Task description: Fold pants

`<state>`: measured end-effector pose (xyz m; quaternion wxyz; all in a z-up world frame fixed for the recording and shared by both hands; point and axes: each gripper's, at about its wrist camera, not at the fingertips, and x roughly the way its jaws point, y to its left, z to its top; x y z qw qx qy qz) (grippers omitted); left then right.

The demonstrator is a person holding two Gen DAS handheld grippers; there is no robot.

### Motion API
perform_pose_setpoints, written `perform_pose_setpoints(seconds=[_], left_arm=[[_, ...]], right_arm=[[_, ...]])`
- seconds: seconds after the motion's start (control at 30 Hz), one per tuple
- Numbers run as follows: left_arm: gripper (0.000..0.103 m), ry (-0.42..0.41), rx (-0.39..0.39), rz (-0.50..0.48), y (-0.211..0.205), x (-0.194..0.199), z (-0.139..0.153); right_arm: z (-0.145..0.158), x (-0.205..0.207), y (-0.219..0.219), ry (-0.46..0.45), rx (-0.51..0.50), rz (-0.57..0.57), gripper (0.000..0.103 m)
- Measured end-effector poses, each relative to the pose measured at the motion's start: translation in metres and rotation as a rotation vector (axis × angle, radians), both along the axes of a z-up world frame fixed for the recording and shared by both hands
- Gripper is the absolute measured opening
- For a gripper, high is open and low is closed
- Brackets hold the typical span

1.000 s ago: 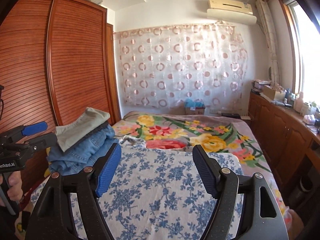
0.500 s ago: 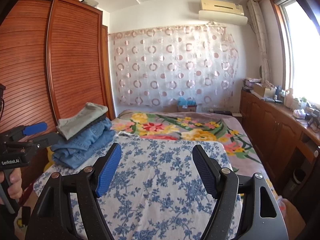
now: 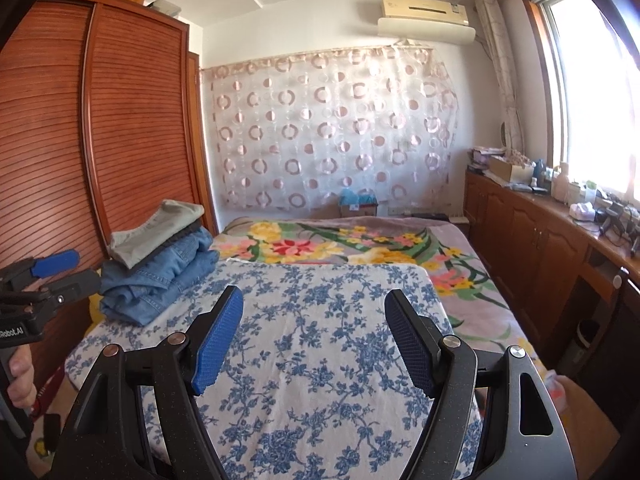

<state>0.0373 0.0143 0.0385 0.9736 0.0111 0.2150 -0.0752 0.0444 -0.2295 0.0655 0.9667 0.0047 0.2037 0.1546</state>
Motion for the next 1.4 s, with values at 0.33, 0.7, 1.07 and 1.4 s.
perform_pose_setpoints(seconds=[0.33, 0.7, 1.07, 1.4], left_arm=[[0.083, 0.004, -0.019, 0.029, 0.007, -0.004, -0.008], [0.083, 0.021, -0.033, 0.056, 0.015, -0.002, -0.016], [0.083, 0.021, -0.031, 0.056, 0.015, -0.002, -0.016], [0.083, 0.024, -0.028, 0.066, 0.016, -0.004, -0.02]], right_arm=[[-0.009, -0.01, 0.0, 0.018, 0.008, -0.005, 0.075], [-0.011, -0.008, 0.005, 0.02, 0.001, 0.006, 0.075], [-0.011, -0.008, 0.007, 0.02, 0.0, 0.008, 0.075], [-0.012, -0.006, 0.01, 0.022, -0.003, 0.011, 0.075]])
